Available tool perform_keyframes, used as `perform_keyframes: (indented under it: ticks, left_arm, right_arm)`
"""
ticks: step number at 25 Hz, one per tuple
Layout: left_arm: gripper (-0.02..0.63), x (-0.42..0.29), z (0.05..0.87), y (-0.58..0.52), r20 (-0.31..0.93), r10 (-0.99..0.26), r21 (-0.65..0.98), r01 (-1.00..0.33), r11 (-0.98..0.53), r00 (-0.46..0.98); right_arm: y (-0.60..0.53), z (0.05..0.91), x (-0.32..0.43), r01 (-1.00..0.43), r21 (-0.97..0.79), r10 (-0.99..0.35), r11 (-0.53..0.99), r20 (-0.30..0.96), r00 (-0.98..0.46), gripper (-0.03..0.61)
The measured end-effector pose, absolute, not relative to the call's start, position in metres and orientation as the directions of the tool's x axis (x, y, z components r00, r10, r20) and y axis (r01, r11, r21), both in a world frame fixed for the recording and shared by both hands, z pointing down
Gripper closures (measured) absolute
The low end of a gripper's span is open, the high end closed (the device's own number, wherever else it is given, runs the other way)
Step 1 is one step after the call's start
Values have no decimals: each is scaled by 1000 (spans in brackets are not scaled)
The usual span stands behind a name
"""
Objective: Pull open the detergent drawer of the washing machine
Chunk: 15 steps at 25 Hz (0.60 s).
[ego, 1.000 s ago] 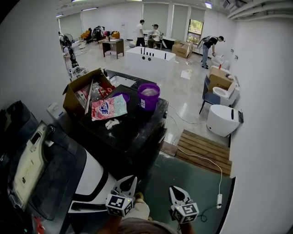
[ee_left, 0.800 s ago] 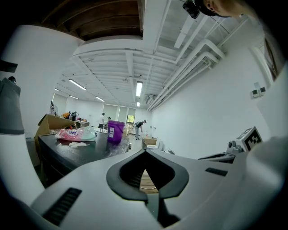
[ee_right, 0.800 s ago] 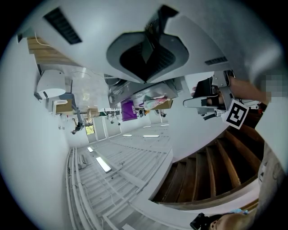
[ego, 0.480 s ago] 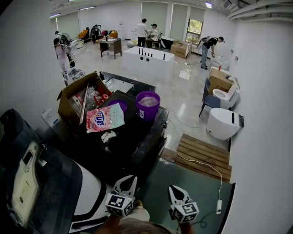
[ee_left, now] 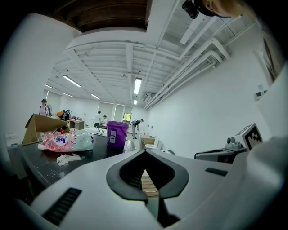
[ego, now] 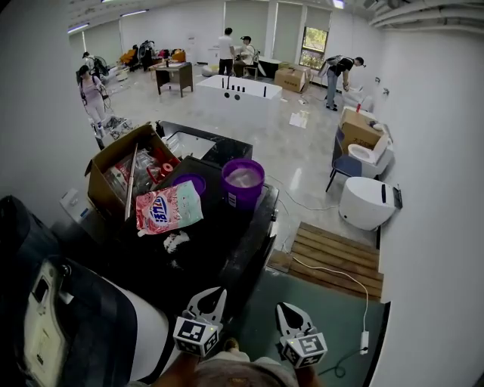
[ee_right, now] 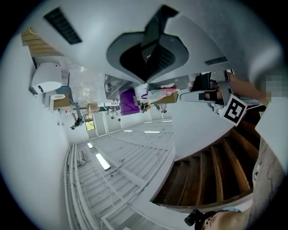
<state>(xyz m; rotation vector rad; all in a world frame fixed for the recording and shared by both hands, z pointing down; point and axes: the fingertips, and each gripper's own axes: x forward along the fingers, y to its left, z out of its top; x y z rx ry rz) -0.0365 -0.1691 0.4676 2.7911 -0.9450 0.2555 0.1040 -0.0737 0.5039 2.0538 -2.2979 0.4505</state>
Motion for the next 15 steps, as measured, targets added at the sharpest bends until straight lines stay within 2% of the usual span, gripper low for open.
perform_keyframes:
  ticks: [13,15]
  left_arm:
    - [594,-13,466,-179,192,-620,189,-648,-738,761]
    - [594,-11,465,-179,190,-630,187,-657,-730,753]
  right_arm:
    - [-87,495,122,-966,-203,-959,162,199,-203,572]
    - [-90,498,126,-963,-205,-956,177,196,-217,554]
